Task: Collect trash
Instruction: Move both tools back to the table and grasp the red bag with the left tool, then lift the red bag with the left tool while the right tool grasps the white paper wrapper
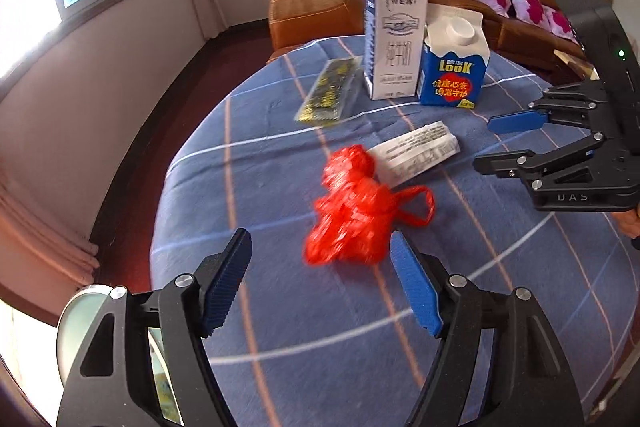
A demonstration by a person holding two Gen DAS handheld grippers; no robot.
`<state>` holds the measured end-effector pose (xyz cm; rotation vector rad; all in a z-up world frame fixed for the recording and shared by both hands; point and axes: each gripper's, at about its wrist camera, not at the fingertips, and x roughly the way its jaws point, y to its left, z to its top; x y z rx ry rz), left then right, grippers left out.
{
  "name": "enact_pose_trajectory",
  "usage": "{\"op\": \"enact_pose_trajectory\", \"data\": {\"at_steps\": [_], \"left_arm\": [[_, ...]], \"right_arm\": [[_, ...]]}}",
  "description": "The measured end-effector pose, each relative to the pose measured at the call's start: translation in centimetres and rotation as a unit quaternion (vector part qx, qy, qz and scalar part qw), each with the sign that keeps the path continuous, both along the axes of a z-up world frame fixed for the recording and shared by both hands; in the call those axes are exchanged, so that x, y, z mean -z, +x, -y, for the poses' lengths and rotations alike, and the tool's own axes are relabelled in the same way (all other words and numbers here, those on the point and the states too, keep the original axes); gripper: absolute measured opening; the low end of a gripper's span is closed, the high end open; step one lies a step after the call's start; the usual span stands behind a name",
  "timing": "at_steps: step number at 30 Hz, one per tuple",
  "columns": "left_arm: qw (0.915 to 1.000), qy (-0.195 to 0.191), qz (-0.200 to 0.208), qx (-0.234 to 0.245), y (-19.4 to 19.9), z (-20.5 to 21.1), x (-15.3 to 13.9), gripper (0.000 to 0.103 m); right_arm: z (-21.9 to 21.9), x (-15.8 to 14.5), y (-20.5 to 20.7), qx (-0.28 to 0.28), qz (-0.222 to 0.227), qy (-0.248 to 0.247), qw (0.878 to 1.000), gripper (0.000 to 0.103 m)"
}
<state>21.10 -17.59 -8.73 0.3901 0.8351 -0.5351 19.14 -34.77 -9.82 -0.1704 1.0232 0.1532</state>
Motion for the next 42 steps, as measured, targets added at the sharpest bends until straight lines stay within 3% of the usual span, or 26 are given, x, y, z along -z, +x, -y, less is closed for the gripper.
{"op": "enact_pose_trajectory", "data": {"at_steps": [5, 7, 10, 19, 26, 37, 42], "left_arm": [[0.9997, 0.004, -0.023, -0.006, 2.3, 2.5, 1.4, 0.07], [0.9996, 0.01, -0.026, -0.002, 2.7, 3.0, 1.8, 0.053], [0.999, 0.014, -0.043, -0.008, 3.5, 3.2, 2.7, 0.042], [0.9983, 0.018, -0.05, -0.024, 4.5, 2.6, 4.0, 0.023], [0.9987, 0.03, -0.029, -0.028, 4.8, -0.1, 2.3, 0.022], [0.9968, 0.06, -0.017, -0.051, 9.3, -3.5, 2.3, 0.022], [0.9976, 0.044, -0.011, -0.053, 10.0, -4.8, 1.2, 0.022]], "right_arm": [[0.8, 0.8, 1.1, -0.028, -0.012, 0.005, 1.0, 0.047], [0.8, 0.8, 1.5, -0.039, -0.015, 0.012, 0.999, 0.047], [0.8, 0.8, 2.0, -0.057, -0.014, 0.01, 0.998, 0.047], [-0.5, 1.3, 4.6, -0.114, -0.013, 0.022, 0.993, 0.047], [-0.9, 1.2, 5.0, -0.141, -0.015, 0.034, 0.989, 0.047], [-3.1, 1.8, 8.1, -0.19, -0.033, 0.023, 0.981, 0.058], [-4.1, 1.0, 9.0, -0.216, -0.026, 0.008, 0.976, 0.071]]}}
